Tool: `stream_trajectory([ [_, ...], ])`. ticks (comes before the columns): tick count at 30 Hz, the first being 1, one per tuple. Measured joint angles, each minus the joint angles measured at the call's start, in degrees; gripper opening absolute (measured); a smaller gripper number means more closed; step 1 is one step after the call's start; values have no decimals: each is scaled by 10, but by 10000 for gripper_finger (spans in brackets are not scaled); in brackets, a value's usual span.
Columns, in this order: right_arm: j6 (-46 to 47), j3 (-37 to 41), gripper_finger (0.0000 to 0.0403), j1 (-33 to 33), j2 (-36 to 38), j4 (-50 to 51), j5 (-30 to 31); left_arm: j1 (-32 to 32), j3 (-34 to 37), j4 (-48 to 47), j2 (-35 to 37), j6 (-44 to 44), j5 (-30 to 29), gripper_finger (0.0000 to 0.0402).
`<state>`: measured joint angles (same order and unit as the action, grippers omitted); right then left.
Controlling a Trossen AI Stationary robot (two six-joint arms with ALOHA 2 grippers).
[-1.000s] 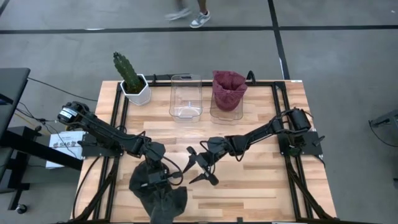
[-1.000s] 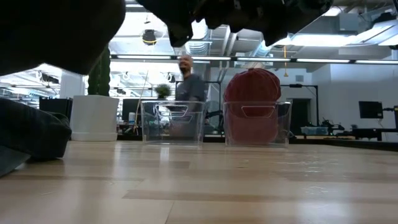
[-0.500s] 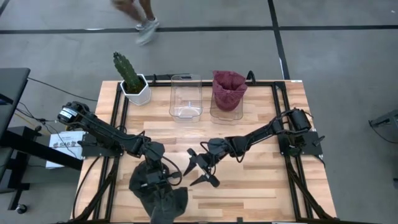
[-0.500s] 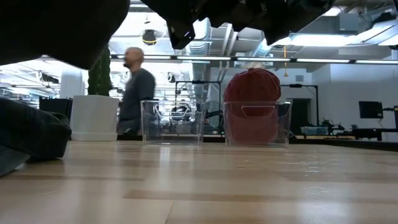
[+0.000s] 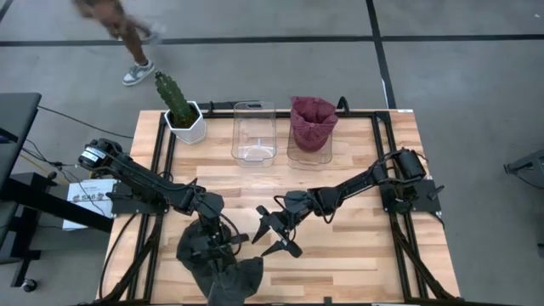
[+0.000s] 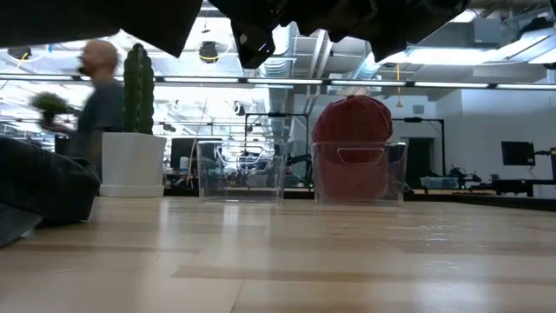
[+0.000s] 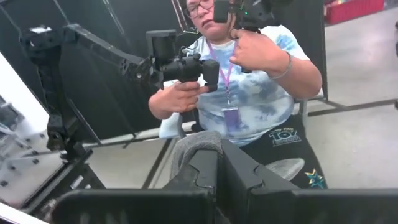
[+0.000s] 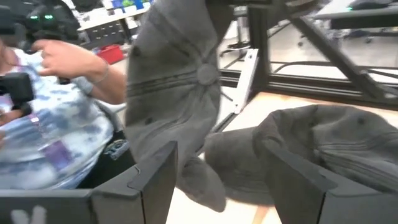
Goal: Pick & Place hat
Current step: Put the right black head cap into the left transparent bin
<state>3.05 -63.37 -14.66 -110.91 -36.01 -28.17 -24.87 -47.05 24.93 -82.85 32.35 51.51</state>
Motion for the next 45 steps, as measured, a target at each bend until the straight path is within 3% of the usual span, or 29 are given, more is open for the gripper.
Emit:
stream_trajectory([
  [9,15,0,216,-15,0,12,-19,23,0,0,0,4,11,10],
  [17,15,0,216,-13,0,31,28,27,0,10,0,4,30,10],
  [35,60,0,216,-44,0,25,11,71,0,17,0,8,30,10],
  [45,29,-42,216,-71,0,25,-59,80,0,10,0,-14,31,10],
])
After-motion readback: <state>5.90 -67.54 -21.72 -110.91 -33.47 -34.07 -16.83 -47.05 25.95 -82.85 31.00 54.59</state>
